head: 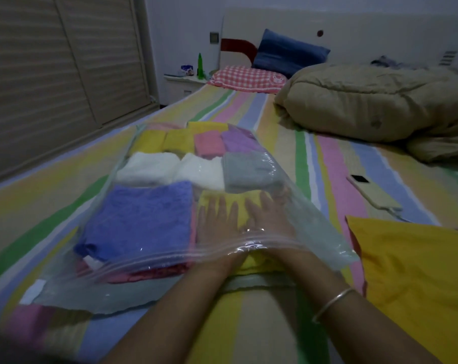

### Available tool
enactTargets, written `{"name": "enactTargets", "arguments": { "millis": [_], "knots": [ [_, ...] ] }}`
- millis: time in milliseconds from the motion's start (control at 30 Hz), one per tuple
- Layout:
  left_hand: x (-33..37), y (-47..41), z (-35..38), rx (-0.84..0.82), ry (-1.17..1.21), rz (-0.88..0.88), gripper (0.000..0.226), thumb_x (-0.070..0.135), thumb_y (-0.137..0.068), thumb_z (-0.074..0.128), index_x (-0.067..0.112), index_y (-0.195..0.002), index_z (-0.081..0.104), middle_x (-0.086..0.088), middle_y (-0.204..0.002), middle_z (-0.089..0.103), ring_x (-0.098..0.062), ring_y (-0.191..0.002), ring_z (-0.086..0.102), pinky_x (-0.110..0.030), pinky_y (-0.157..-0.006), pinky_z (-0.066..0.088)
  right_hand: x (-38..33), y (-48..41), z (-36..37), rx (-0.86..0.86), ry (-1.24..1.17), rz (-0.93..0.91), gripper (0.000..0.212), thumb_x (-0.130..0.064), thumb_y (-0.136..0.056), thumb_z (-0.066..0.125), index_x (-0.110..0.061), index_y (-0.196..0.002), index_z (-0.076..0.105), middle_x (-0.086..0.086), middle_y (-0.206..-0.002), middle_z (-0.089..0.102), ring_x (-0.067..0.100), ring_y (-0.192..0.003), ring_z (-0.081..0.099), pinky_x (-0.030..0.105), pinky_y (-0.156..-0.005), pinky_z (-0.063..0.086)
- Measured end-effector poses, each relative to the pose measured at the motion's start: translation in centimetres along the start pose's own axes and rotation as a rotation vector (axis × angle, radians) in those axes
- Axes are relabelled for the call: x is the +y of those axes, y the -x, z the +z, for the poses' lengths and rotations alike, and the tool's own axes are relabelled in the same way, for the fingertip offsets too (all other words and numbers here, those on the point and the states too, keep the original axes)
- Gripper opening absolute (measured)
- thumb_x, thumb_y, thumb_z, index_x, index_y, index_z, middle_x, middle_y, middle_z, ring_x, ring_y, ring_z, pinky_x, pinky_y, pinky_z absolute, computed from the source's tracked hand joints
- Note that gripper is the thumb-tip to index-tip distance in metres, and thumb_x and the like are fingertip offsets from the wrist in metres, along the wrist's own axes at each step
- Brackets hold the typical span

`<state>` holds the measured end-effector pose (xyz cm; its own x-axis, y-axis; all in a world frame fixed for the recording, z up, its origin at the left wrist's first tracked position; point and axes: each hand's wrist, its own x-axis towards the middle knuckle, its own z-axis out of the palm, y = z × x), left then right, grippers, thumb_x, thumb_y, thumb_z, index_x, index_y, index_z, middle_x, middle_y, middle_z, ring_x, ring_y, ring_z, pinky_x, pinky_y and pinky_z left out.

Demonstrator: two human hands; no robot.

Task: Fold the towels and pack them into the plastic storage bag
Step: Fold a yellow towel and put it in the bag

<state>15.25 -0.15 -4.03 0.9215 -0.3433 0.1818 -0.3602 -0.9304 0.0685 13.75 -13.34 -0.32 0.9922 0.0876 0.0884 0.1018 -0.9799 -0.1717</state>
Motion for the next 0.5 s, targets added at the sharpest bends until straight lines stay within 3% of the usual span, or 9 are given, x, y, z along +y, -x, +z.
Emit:
{"name": "enactTargets", "arguments": {
  "millis": [33,67,133,167,267,400,500],
  "knots": [
    [-0.5,0.2,1.2,-0.008,-0.014,-0.021,0.059,0.049,-0.088,0.032,0.013,-0.119,0.067,-0.019,-0.126,0.062,-0.041,-0.117,0.057,-0.053,-0.103,0.028,0.0,-0.3,0.8,0.022,0.034,-0.052,0.047,-0.035,-0.075,0.038,-0.006,-0.096,0.069,0.015,-0.112,0.058,0.034,-0.113,0.038,0.052,-0.076,0.055],
    [-0.7,0.3,1.5,-0.009,-0.025,-0.020,0.058,0.047,-0.091,0.031,0.012,-0.120,0.067,-0.019,-0.126,0.062,-0.041,-0.117,0.057,-0.052,-0.101,0.026,-0.3,-0.5,1.0,-0.022,0.007,-0.027,0.042,-0.030,-0.080,0.044,-0.006,-0.106,0.066,0.016,-0.122,0.056,0.035,-0.123,0.033,0.053,-0.084,0.052],
    [-0.6,-0.4,1.4,0.043,-0.034,0.017,0.056,0.041,-0.089,0.031,0.010,-0.115,0.070,-0.020,-0.121,0.064,-0.041,-0.112,0.061,-0.051,-0.097,0.028,-0.2,-1.3,1.7,0.037,0.011,0.042,0.054,-0.031,-0.085,0.052,-0.011,-0.136,0.043,0.016,-0.150,0.028,0.034,-0.141,0.019,0.043,-0.101,0.042],
    [-0.6,-0.9,1.0,0.065,-0.047,0.007,0.056,0.039,-0.084,0.033,0.010,-0.113,0.071,-0.020,-0.119,0.066,-0.041,-0.109,0.062,-0.050,-0.096,0.030,0.1,-1.7,2.0,0.059,-0.038,0.079,0.062,-0.033,-0.084,0.055,-0.015,-0.140,0.035,0.014,-0.153,0.019,0.033,-0.142,0.017,0.040,-0.100,0.041],
    [-0.8,-2.2,0.9,0.121,-0.065,0.001,0.057,0.038,-0.079,0.034,0.012,-0.113,0.070,-0.019,-0.119,0.066,-0.039,-0.111,0.062,-0.054,-0.098,0.042,0.2,-3.2,2.4,0.157,-0.043,0.047,0.063,-0.037,-0.073,0.050,-0.014,-0.131,0.042,0.014,-0.146,0.027,0.035,-0.135,0.027,0.038,-0.090,0.045],
    [-0.9,-2.7,1.6,0.106,-0.046,0.000,0.058,0.037,-0.079,0.034,0.011,-0.117,0.068,-0.020,-0.123,0.063,-0.040,-0.115,0.059,-0.052,-0.101,0.026,0.1,-3.4,1.9,0.172,-0.070,0.037,0.069,-0.044,-0.067,0.030,-0.013,-0.125,0.050,0.016,-0.142,0.036,0.037,-0.132,0.033,0.039,-0.087,0.047],
    [-1.2,-2.2,1.2,0.087,-0.073,0.021,0.056,0.037,-0.080,0.033,0.012,-0.116,0.069,-0.019,-0.121,0.065,-0.038,-0.113,0.061,-0.053,-0.101,0.037,-0.2,-2.0,1.2,0.166,-0.083,-0.025,0.054,-0.040,-0.073,0.032,-0.009,-0.098,0.068,0.020,-0.121,0.060,0.044,-0.115,0.056,0.046,-0.075,0.057]
  ]
}}
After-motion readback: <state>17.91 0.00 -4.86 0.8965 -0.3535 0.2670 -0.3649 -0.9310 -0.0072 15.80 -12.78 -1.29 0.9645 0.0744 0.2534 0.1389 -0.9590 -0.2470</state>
